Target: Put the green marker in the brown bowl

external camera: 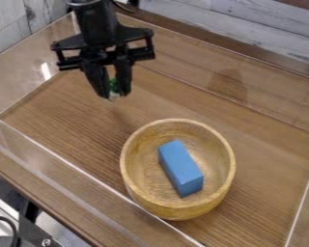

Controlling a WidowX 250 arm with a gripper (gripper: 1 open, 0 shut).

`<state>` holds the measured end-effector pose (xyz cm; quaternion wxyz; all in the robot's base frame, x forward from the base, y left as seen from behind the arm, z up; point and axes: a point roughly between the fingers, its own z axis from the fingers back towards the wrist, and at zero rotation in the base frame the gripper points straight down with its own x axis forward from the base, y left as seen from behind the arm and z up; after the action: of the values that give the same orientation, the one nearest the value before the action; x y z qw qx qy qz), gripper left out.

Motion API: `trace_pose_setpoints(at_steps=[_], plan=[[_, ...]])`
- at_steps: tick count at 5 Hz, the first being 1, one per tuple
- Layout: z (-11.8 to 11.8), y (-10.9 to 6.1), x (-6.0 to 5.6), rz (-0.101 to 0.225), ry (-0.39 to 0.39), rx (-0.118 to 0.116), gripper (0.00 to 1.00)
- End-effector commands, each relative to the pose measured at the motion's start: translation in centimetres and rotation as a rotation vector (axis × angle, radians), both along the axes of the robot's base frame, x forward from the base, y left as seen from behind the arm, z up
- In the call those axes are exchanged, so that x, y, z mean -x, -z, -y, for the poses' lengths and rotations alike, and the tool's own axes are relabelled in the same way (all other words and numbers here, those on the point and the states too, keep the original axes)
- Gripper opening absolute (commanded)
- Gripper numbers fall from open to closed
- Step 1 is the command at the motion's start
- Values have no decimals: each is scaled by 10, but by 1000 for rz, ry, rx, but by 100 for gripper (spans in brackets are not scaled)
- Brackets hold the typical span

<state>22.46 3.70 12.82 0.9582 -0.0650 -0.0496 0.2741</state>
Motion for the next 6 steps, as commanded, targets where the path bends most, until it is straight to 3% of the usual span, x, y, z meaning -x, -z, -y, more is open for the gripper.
trace_pose_setpoints(at_steps=[1,3,5,6], plan=[[18,-8,12,31,54,-21,0],[58,6,29,44,90,-26,0],[81,23,32,74,134,-51,0],[80,20,32,76,161,-48,0]])
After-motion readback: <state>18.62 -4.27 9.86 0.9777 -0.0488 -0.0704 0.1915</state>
